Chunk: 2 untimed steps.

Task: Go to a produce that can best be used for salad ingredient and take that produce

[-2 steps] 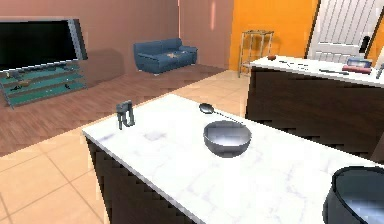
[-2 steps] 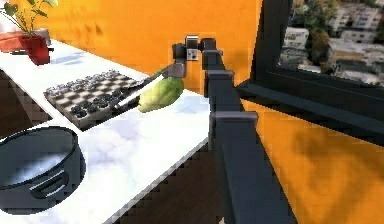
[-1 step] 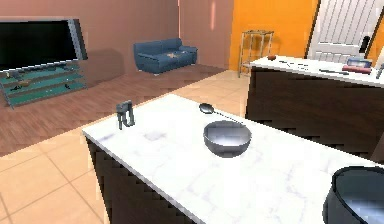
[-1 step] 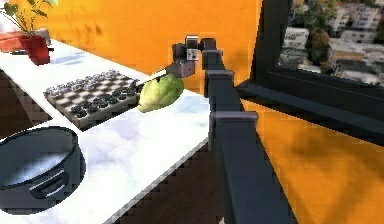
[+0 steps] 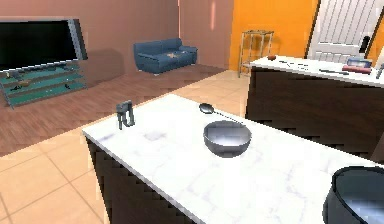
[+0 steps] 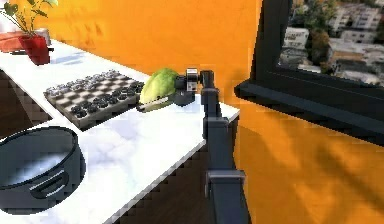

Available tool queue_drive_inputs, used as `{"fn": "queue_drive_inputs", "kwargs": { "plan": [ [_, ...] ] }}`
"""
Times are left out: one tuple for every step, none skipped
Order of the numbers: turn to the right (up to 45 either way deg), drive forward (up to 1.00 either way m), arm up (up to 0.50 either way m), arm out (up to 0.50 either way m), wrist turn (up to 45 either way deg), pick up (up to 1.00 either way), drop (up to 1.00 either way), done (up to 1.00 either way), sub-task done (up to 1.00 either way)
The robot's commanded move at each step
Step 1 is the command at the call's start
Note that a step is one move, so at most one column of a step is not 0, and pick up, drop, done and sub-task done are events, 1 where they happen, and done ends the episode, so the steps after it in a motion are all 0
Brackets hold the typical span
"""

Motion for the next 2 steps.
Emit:
{"fn": "queue_drive_inputs", "kwargs": {
  "plan": [
    [0.0, 0.0, 0.0, 0.0, 0.0, 1.0, 0.0, 0.0, 0.0],
    [0.0, 0.0, 0.1, 0.0, 0.0, 0.0, 0.0, 0.0, 0.0]
  ]
}}
